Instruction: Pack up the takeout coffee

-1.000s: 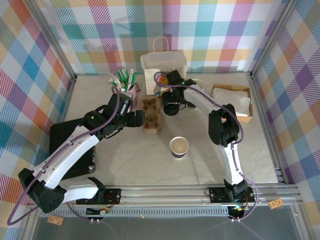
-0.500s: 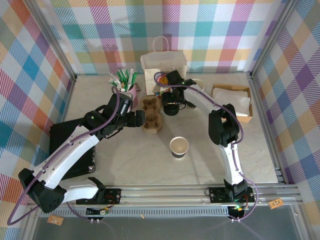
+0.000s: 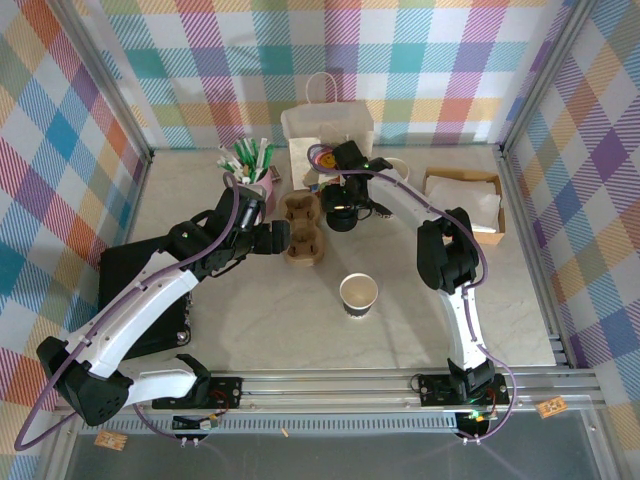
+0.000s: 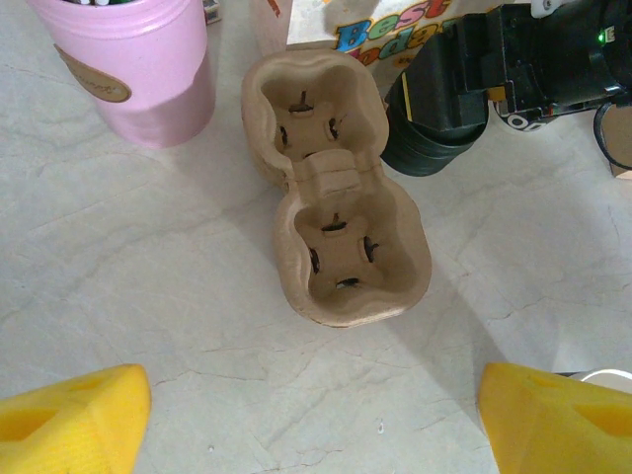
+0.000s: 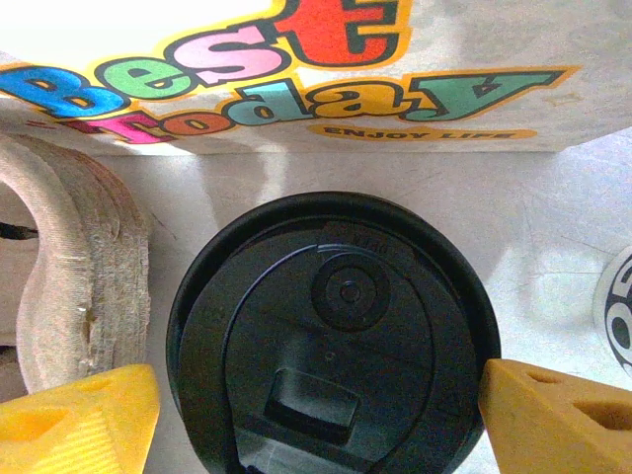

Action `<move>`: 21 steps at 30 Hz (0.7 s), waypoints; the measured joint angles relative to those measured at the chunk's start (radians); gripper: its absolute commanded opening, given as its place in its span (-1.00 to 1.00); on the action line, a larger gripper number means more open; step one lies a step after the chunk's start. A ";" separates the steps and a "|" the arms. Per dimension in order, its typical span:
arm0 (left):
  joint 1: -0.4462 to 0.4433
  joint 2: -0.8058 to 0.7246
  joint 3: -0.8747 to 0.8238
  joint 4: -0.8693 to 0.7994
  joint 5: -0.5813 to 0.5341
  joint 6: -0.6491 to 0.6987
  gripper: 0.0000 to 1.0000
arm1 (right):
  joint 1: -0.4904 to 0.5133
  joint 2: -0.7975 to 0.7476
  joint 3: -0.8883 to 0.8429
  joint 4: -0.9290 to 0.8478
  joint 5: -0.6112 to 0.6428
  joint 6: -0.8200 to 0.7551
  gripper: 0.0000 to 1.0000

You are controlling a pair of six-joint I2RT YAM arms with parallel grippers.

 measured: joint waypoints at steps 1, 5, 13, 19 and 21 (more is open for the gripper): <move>0.000 0.000 0.000 0.000 0.000 0.000 0.72 | 0.000 0.000 0.000 0.000 0.000 0.000 0.68; 0.000 0.000 0.000 0.000 0.000 0.000 0.72 | 0.000 0.004 0.011 -0.011 0.002 -0.004 0.68; 0.000 0.000 0.000 0.000 0.000 0.000 0.72 | 0.000 0.006 0.014 -0.026 0.002 -0.006 0.67; 0.000 0.000 0.000 0.000 0.000 0.000 0.72 | 0.000 0.013 0.015 -0.027 0.002 -0.007 0.66; 0.000 0.000 0.000 0.000 0.000 0.000 0.72 | 0.000 0.019 0.015 -0.027 0.005 -0.008 0.66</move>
